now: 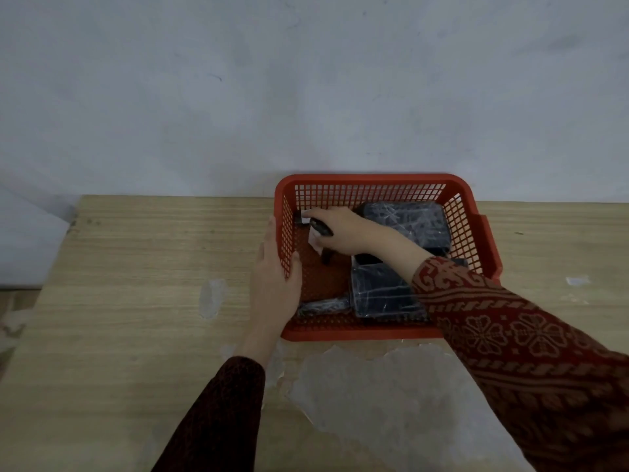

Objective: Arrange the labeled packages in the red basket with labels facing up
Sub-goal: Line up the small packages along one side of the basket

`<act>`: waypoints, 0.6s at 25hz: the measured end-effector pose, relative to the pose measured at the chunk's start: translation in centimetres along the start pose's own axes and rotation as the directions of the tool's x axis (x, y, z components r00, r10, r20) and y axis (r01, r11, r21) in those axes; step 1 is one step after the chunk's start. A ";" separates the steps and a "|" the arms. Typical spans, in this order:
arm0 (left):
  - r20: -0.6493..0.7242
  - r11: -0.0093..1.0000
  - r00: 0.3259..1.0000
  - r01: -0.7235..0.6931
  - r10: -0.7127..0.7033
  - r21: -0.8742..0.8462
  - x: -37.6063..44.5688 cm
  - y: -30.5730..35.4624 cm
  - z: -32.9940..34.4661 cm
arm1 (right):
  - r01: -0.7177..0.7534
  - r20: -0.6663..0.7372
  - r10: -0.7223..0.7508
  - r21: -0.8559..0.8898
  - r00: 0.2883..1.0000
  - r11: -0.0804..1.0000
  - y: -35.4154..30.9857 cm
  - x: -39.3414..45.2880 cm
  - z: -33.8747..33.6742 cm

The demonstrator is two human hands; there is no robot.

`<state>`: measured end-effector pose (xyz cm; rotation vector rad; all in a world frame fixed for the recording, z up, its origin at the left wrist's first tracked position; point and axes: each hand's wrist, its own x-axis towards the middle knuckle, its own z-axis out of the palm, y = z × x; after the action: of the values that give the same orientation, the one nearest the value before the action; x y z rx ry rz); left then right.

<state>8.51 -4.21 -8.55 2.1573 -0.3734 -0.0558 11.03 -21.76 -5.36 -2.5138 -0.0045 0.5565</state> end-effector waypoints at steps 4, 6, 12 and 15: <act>-0.002 1.000 1.000 -0.005 0.005 -0.010 0.0 -0.1 0.1 | -0.040 0.201 0.076 -0.178 0.977 0.983 0.1 2.4 -3.0; -0.002 1.000 1.000 0.003 -0.003 -0.004 0.1 -0.2 0.1 | 0.018 0.309 0.075 -0.287 0.948 0.958 -0.2 3.6 -3.9; 0.014 0.999 1.000 0.023 -0.022 -0.033 0.1 -0.5 0.2 | 0.113 0.090 -0.095 -0.218 0.991 0.969 -0.3 5.1 -1.2; 0.005 0.999 1.000 0.009 -0.008 -0.036 0.2 -0.5 0.3 | 0.124 -0.014 -0.128 -0.138 0.992 0.983 0.1 3.7 0.5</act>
<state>8.74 -4.19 -9.14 2.1234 -0.3636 -0.0727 14.17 -21.15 -7.21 -2.6303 -0.1984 0.4904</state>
